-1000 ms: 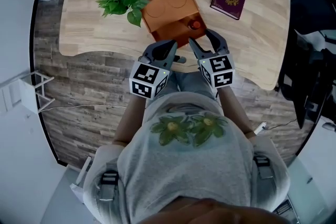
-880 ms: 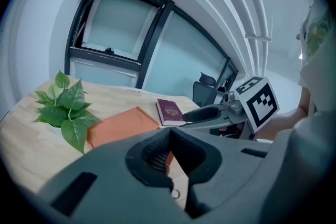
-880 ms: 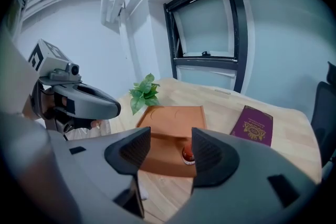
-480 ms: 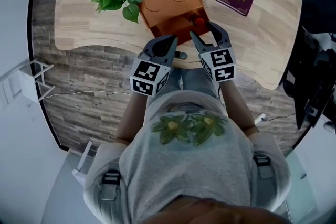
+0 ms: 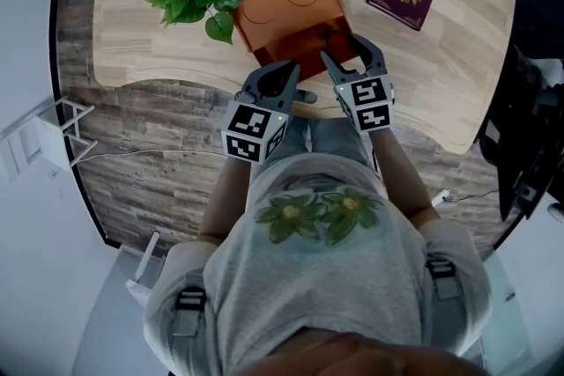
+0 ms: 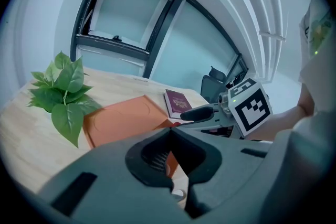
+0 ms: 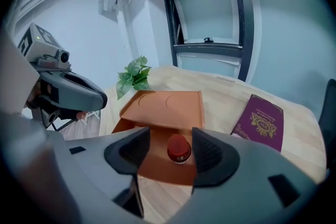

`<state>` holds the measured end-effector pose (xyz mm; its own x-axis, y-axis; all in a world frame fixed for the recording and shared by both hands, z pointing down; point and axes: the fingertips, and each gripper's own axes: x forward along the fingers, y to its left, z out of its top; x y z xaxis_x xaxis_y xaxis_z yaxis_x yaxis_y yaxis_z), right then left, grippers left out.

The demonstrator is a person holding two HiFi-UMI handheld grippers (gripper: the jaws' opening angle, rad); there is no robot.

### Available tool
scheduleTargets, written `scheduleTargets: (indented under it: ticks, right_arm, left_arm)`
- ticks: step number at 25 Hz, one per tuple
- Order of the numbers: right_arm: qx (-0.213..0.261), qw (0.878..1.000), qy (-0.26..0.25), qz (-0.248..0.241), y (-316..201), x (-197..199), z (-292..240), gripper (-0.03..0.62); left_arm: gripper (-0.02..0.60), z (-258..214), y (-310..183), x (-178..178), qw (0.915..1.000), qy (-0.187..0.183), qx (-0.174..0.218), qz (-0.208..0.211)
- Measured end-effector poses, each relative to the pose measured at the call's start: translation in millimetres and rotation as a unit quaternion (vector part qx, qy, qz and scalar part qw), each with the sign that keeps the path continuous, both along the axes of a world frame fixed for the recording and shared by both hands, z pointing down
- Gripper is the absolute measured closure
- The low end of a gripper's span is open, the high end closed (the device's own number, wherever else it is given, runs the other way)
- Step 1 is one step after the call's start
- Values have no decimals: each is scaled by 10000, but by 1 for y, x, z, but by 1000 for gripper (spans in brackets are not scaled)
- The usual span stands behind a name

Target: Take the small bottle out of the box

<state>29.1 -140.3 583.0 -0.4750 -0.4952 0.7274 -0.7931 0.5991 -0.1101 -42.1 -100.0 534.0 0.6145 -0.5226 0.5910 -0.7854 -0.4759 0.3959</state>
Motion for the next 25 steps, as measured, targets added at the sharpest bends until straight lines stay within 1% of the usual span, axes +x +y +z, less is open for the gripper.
scheduleTargets:
  ticks: [7, 16, 25]
  right_arm:
    - [-95, 9999, 96, 3, -1, -1, 14, 370]
    - [-188, 9992, 357, -18, -3, 2, 41, 370]
    - [-321, 9984, 461, -50, 0, 1, 58, 370]
  left_arm:
    - [574, 4, -1, -3, 10000, -23, -54, -39]
    - [574, 6, -1, -2, 10000, -26, -90, -25]
    - [574, 9, 3, -1, 9999, -22, -139, -17]
